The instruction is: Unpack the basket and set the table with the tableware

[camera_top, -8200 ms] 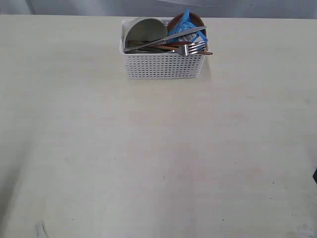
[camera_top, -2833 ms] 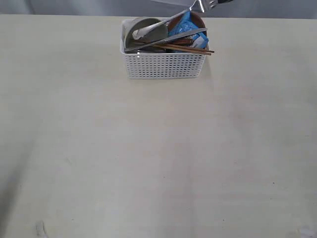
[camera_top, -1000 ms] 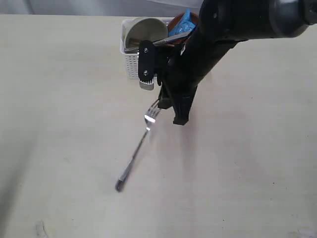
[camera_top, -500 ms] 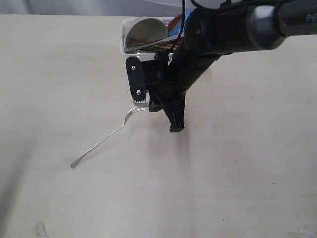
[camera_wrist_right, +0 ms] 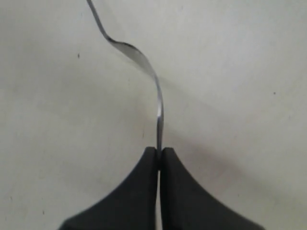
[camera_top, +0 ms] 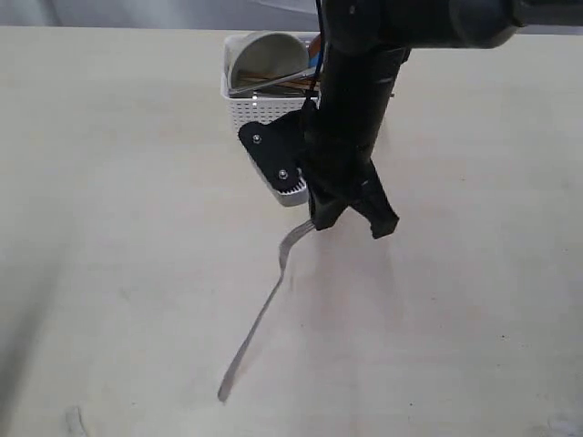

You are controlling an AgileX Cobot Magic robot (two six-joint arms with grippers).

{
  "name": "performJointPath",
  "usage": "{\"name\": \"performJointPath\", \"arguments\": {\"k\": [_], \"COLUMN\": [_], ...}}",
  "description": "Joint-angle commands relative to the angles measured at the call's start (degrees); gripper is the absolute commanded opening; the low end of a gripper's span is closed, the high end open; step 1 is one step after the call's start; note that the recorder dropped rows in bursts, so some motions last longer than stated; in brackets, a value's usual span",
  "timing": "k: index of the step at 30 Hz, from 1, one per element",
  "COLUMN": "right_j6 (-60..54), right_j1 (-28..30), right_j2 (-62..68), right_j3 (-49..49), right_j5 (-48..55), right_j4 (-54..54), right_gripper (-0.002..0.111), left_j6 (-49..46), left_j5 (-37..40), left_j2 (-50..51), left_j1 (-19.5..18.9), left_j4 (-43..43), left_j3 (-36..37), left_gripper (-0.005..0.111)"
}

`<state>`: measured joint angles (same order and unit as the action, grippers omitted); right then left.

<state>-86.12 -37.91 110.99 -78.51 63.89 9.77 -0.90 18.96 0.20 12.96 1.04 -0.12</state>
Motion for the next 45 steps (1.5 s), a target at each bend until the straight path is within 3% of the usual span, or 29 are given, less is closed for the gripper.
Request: {"name": "performJointPath", "arguments": {"k": [1,10,17,22,24,26,27,28,30,36,41,45], "right_j6": [-0.65,-0.02,-0.44,6.56,7.02,7.02,7.15,8.95,20.09,67.71,89.61,89.96], "right_j1": [-1.98,-8.36,-9.13,-9.13,-9.13,-9.13,-9.13,-9.13,-9.13,-8.30,-4.63,-0.06], "right_j2": [1.05,4.64,4.64,4.64,4.64,4.64,4.64,4.64,4.44,3.26,3.04,2.40], "right_j3": [-0.64,-0.69,-0.69,-0.69,-0.69,-0.69,-0.69,-0.69,-0.69,-2.49,-6.99,-6.02], "right_j5": [1.27,-11.98,-17.26,-17.16,-17.16,-17.16,-17.16,-17.16,-17.27,-13.35,-2.08,3.84], "right_j4": [-11.58,-26.29,-27.28,-27.24,-27.24,-27.24,-27.24,-27.24,-27.24,-30.72,-24.03,-1.62], "right_gripper": [0.000,0.000,0.000,0.001,0.019,0.051,0.061,0.062,0.055,0.031,0.035,0.044], "left_j6": [0.25,0.25,0.25,0.25,0.25,0.25,0.25,0.25,0.25,0.25,0.25,0.25], "left_j5": [-0.64,-0.64,-0.64,-0.64,-0.64,-0.64,-0.64,-0.64,-0.64,-0.64,-0.64,-0.64], "left_j2": [-0.20,-0.20,-0.20,-0.20,-0.20,-0.20,-0.20,-0.20,-0.20,-0.20,-0.20,-0.20], "left_j1": [0.32,0.32,0.32,0.32,0.32,0.32,0.32,0.32,0.32,0.32,0.32,0.32], "left_j4": [-0.24,-0.24,-0.24,-0.24,-0.24,-0.24,-0.24,-0.24,-0.24,-0.24,-0.24,-0.24], "left_j3": [0.12,0.12,0.12,0.12,0.12,0.12,0.12,0.12,0.12,0.12,0.12,0.12], "left_gripper": [0.000,0.000,0.000,0.000,0.000,0.000,0.000,0.000,0.000,0.000,0.000,0.000]}}
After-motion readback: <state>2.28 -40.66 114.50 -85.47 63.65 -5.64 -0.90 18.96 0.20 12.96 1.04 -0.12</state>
